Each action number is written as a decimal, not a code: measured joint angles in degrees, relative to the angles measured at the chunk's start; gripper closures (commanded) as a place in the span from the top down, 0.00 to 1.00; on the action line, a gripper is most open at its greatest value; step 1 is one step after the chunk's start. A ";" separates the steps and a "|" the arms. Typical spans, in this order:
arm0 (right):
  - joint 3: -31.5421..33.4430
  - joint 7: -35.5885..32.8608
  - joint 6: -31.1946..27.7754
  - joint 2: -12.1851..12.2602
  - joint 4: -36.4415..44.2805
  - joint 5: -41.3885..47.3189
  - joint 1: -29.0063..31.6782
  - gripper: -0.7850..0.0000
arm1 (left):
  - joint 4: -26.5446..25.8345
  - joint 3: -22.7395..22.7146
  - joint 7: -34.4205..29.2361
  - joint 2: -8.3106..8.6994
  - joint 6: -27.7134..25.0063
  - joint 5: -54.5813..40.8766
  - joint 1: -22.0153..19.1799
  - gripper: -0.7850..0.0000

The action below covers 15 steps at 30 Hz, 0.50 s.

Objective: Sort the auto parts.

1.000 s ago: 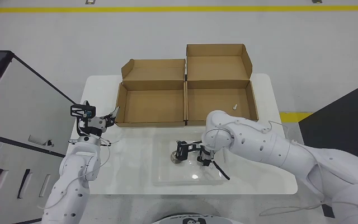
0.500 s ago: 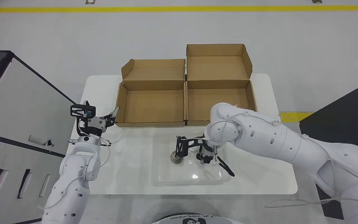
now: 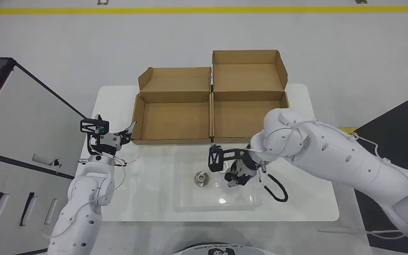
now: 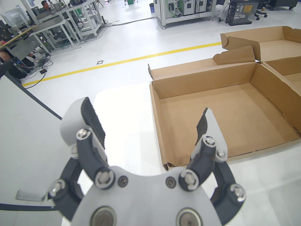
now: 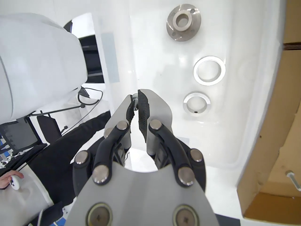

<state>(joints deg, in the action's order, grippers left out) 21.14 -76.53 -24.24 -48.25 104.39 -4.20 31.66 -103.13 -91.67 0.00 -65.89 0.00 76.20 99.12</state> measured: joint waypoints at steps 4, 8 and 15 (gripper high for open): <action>5.85 3.49 -1.94 3.53 1.20 2.99 3.71 0.00 | 0.00 0.00 0.00 0.00 0.00 0.00 0.00 1.00; 11.31 6.73 -5.18 6.70 1.06 5.01 8.19 0.00 | 0.00 0.00 0.00 0.00 0.00 0.00 0.00 1.00; 20.55 11.93 -11.30 11.70 -0.56 7.61 17.07 0.00 | 0.00 0.00 0.00 0.00 0.00 0.00 0.00 1.00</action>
<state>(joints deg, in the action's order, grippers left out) 41.69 -64.61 -35.54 -36.55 103.83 3.41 48.73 -103.13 -91.67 0.00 -65.89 0.00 76.20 99.12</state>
